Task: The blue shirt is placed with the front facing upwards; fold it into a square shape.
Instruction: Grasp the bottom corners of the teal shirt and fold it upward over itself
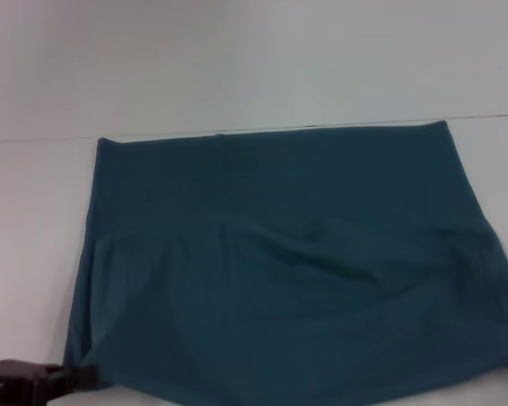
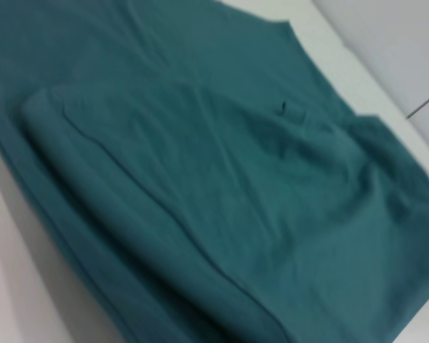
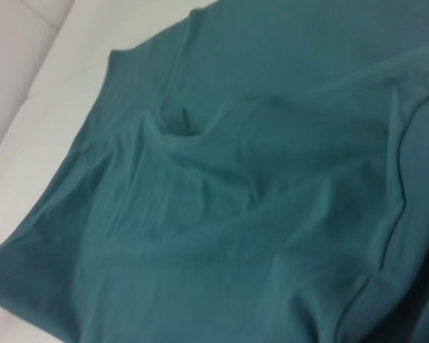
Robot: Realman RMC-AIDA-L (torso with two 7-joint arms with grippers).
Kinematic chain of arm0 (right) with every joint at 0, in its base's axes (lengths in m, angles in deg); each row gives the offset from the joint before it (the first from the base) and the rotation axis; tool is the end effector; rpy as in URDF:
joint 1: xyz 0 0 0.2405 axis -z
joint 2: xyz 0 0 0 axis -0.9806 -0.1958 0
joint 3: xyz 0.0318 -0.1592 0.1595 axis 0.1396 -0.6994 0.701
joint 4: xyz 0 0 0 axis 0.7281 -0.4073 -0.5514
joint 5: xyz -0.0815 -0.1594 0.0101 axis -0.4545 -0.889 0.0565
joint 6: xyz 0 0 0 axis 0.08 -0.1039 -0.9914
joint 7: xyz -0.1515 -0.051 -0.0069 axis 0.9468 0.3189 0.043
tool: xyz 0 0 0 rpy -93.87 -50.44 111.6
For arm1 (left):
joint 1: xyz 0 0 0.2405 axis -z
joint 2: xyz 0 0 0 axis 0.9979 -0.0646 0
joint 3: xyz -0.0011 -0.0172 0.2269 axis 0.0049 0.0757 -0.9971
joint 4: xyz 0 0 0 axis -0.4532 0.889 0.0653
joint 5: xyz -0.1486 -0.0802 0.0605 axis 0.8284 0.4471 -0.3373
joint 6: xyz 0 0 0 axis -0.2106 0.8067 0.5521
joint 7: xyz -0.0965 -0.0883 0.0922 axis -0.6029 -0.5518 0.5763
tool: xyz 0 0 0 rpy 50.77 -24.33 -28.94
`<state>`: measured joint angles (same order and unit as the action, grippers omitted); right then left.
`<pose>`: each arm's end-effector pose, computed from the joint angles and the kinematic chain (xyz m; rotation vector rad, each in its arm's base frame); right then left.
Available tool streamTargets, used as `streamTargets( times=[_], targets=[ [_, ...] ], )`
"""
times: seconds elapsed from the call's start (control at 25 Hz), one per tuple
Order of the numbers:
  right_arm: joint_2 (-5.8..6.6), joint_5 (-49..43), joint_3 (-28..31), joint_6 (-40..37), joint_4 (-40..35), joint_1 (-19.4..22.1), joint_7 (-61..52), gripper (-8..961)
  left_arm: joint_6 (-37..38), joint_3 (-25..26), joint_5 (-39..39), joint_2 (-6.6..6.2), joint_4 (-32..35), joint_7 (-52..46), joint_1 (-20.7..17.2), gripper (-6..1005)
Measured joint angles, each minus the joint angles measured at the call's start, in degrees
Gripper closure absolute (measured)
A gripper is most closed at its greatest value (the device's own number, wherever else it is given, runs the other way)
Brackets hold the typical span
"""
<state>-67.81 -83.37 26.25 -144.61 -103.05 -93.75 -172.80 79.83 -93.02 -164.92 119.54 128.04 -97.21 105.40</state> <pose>0.3273 0.2164 0.0742 -2.2409 1.6797 0.4450 -0.2664 0.2398 0.0202 -2.5208 -1.4685 -0.4117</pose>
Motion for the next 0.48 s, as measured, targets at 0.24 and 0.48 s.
streamTargets(
  times=[0.24, 0.48],
  targets=[
    [0.11, -0.2, 1.8, -1.7, 2.5, 3.4, 3.3, 889, 5.3, 3.6, 0.2, 0.06, 0.7, 1.5, -1.8, 967],
    [0.92, -0.7, 3.4, -3.4, 3.7, 4.6, 4.5, 887, 8.6, 4.6, 0.4, 0.5, 0.6, 2.6, -4.0, 967]
  ],
)
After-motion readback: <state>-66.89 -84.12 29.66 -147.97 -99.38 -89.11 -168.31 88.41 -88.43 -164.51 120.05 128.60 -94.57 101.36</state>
